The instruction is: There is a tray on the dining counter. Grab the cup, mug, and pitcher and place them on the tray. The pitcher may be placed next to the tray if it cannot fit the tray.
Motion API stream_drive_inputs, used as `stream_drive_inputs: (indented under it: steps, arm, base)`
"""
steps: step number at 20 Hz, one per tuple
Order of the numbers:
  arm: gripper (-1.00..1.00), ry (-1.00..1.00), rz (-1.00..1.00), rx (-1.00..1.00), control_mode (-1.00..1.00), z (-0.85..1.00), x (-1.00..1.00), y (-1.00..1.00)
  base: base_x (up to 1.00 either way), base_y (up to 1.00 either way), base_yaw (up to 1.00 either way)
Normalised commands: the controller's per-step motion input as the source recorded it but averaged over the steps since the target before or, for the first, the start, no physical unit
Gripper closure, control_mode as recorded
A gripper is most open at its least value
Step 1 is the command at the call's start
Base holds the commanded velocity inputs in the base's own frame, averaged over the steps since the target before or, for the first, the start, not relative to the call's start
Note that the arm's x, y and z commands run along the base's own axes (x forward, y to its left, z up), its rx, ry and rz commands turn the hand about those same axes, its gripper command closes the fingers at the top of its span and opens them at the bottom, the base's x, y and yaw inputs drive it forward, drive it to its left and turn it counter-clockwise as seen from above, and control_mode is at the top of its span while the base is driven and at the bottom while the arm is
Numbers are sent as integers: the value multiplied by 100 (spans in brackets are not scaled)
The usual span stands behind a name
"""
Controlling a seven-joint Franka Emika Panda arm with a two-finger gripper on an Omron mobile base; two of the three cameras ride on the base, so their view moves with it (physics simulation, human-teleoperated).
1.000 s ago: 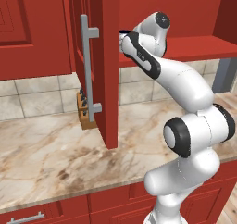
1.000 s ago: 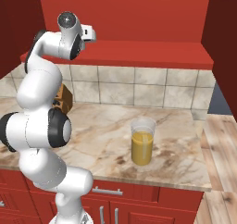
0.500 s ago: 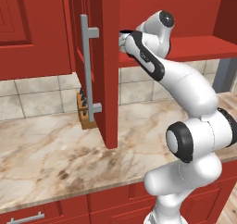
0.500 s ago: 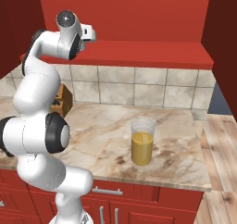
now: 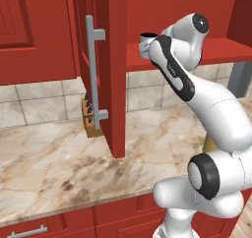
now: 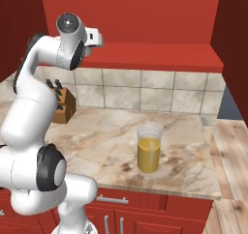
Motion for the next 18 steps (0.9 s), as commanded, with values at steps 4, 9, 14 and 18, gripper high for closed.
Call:
stream_drive_inputs:
  steps: [4, 9, 14, 18]
  arm:
    - [100, -3, 0, 0, -100, 11, -77, -44]
    - [100, -1, -1, 0, -100, 11, -75, -42]
    - [100, 0, -2, 0, -100, 16, -67, -28]
    - [100, 0, -1, 0, -100, 1, -71, -18]
  base:
    - [0, 0, 0]
    - [0, 0, 0]
    - [0, 0, 0]
    - [0, 0, 0]
